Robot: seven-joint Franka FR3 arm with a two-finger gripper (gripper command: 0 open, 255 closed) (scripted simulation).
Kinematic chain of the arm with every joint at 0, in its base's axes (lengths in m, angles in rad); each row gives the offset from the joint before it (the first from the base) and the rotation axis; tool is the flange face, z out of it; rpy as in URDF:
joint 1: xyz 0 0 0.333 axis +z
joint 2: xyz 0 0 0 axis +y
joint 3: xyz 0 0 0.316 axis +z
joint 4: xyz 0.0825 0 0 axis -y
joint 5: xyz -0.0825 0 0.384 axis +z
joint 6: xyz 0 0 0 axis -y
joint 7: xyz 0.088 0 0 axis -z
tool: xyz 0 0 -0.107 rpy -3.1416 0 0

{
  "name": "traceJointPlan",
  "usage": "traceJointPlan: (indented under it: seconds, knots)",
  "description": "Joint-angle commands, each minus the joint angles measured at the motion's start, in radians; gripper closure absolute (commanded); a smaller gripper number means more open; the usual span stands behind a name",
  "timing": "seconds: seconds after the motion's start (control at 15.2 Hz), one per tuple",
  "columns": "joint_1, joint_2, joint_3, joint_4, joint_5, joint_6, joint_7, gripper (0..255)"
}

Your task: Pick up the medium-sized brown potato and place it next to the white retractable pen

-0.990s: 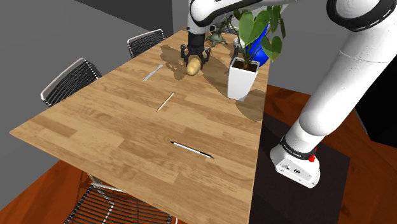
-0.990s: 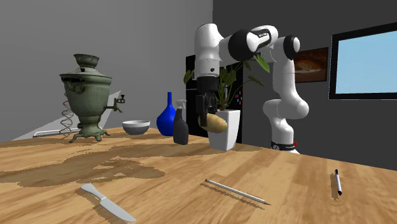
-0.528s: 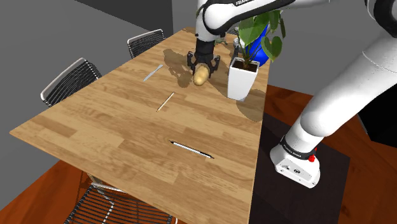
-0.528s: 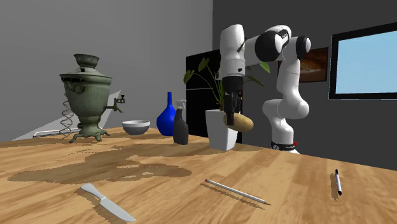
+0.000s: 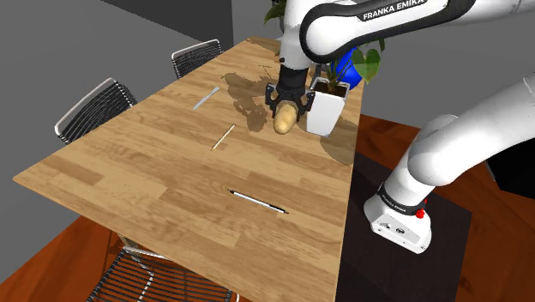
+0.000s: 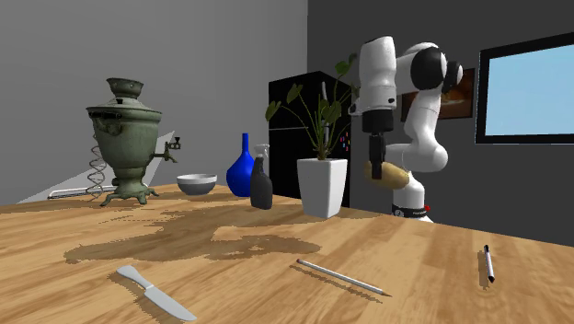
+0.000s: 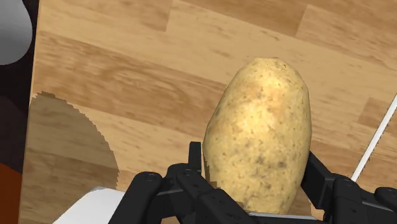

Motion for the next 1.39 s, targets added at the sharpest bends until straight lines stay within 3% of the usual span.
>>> traceJointPlan:
  seconds: [0.0,0.59,1.32]
  knots:
    - [0.023,-0.06,0.014,-0.057,0.023,0.0,0.019,255]
    - [0.159,-0.336,0.101,-0.219,0.143,-0.097,0.153,255]
    - [0.172,-0.282,0.145,-0.336,0.184,0.072,0.142,255]
